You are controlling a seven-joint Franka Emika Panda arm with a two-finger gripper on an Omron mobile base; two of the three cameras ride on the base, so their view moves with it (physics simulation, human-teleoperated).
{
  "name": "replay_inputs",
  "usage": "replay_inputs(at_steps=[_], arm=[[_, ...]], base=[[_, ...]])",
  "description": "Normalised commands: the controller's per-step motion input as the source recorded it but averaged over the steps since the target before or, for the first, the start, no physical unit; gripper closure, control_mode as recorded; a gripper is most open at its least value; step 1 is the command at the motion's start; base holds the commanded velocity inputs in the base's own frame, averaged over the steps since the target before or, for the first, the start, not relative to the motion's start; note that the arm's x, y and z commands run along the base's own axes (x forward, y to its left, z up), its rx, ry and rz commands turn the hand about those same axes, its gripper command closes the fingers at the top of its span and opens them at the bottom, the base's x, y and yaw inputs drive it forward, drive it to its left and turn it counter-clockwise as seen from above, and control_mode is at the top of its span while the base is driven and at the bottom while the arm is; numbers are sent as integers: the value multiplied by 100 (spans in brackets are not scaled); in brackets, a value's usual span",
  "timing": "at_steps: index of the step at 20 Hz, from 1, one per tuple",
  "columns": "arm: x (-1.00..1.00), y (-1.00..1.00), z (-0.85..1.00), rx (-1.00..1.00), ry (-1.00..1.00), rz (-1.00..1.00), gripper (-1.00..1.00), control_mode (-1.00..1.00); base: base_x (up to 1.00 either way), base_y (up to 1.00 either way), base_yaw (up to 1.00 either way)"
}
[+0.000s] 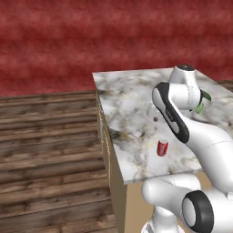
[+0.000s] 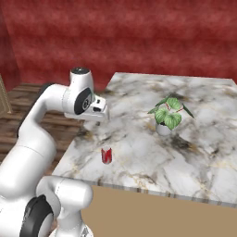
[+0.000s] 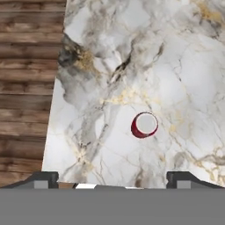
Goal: Pick the can from the counter and place it in the open cabinet.
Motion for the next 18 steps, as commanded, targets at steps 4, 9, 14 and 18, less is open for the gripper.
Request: replay_inputs(at_steps=[4,9,14,18], arm=[[-3,-38,-43,0,0,0,-100,-100],[-1,-36,-36,0,0,0,-100,-100],[0,-34,-29,0,0,0,-100,-100],[0,-21,-12,1,0,1,-100,-100]], base=[[0,0,0],[0,0,0],[0,0,0],[0,0,0]])
